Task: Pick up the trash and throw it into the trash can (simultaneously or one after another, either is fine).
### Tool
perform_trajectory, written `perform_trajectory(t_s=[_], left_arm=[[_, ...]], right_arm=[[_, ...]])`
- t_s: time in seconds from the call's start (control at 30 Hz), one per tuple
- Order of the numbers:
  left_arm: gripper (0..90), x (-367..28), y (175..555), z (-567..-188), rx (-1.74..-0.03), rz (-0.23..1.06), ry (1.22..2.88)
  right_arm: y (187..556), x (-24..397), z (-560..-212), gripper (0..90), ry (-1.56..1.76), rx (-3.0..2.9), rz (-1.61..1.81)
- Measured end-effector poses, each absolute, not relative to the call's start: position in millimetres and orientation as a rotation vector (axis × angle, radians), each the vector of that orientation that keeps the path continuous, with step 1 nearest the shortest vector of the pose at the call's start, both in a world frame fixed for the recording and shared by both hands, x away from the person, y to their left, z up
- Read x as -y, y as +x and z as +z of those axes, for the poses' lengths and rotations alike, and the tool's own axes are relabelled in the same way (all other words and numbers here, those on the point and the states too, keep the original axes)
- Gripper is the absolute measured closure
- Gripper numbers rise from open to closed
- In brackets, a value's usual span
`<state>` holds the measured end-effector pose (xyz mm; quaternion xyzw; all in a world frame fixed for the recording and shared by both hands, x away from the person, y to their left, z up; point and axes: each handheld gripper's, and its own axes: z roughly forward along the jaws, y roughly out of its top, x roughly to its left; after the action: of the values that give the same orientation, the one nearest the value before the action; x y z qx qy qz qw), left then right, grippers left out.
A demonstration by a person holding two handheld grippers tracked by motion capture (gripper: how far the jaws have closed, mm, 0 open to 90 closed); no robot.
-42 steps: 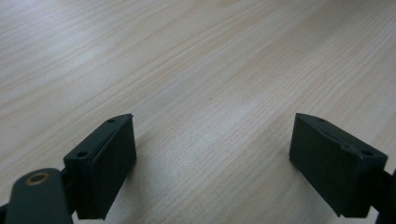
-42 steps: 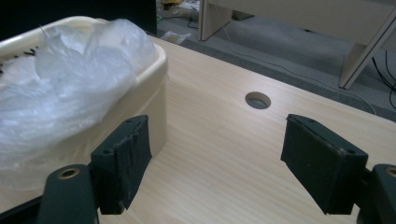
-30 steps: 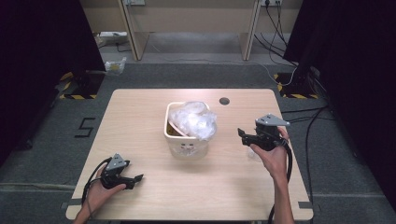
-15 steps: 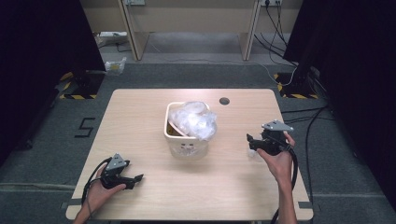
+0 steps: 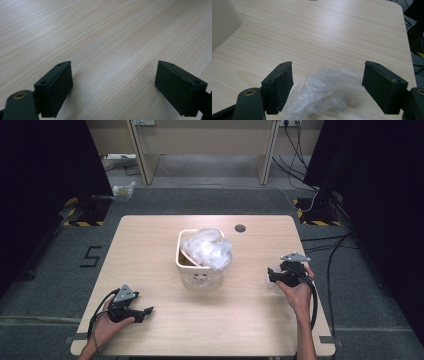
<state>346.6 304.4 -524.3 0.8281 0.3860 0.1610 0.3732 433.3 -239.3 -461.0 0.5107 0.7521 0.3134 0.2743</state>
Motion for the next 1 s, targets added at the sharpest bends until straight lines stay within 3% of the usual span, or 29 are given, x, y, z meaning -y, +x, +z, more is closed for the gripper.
perform_trajectory(t_s=[0.37, 0.57, 0.73, 1.0], left_arm=[[13.6, -304, 347, -524, -0.99, 0.413, 2.121], [13.6, -304, 347, -524, -0.989, 0.412, 2.121], [13.6, -304, 347, -524, -0.99, 0.413, 2.12], [13.6, -304, 347, -524, -0.989, 0.413, 2.121]], right_arm=[[444, 242, -491, 29.0, 1.421, -2.078, 0.767], [447, 241, -502, 42.2, 1.399, -2.117, 0.741], [445, 243, -502, 60.0, 1.349, -2.149, 0.767], [442, 241, -495, 72.6, 1.302, -2.15, 0.805]])
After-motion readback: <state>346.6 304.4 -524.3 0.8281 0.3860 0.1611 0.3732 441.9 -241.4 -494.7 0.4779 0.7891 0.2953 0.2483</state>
